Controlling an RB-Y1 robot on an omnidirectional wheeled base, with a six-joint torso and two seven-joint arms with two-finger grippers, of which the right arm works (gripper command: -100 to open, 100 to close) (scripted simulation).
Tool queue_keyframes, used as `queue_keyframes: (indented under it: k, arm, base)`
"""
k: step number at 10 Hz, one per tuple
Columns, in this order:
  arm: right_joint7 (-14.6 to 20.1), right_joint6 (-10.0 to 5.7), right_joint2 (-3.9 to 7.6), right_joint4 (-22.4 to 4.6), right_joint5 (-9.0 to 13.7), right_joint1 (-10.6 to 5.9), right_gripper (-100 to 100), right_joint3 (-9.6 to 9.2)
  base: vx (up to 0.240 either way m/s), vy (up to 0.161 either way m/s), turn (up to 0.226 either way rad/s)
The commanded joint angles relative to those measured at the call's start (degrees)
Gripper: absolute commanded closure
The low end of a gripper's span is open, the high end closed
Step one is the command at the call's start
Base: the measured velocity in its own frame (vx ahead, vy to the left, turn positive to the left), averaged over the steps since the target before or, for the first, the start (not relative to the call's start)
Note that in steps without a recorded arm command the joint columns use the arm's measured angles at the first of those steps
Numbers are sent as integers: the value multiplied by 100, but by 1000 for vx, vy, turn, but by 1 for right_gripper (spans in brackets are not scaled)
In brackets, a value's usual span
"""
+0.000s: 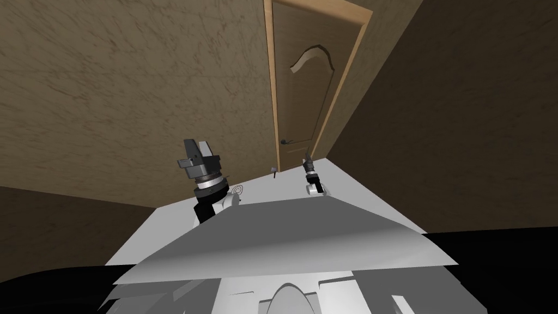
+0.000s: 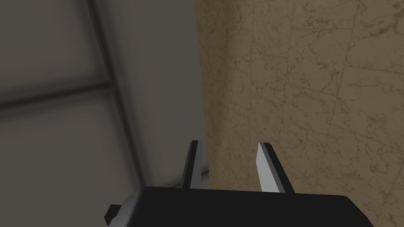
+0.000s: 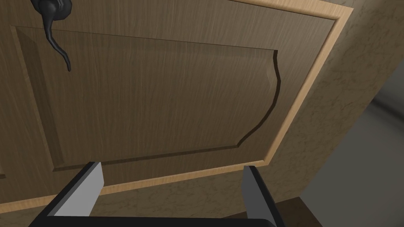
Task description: Pull the door open
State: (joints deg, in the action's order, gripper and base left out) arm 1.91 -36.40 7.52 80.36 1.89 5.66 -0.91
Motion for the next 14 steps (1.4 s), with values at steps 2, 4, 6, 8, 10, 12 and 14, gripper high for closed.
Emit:
queue_keyframes:
  k: [2,4,6,8,10,12,14]
  arm:
    - [40,-61,52,-453,-12,-215,-100,9]
    - [82,-114,104,-816,-22,-408,-100,20]
    - [104,-141,129,-1052,-27,-505,-100,25]
    - [146,-193,178,-1441,-36,-694,-100,35]
    - [187,-245,225,-1827,-45,-883,-100,45]
    - [227,-296,270,-2202,-54,-1066,-100,55]
    - [266,-345,312,-2515,-63,-1243,-100,65]
  base:
    - [65,-8,57]
    - [95,-12,86]
    - [62,-8,33]
    - [87,-10,80]
    - [102,-18,77]
    - [98,-17,76]
    - [97,-17,67]
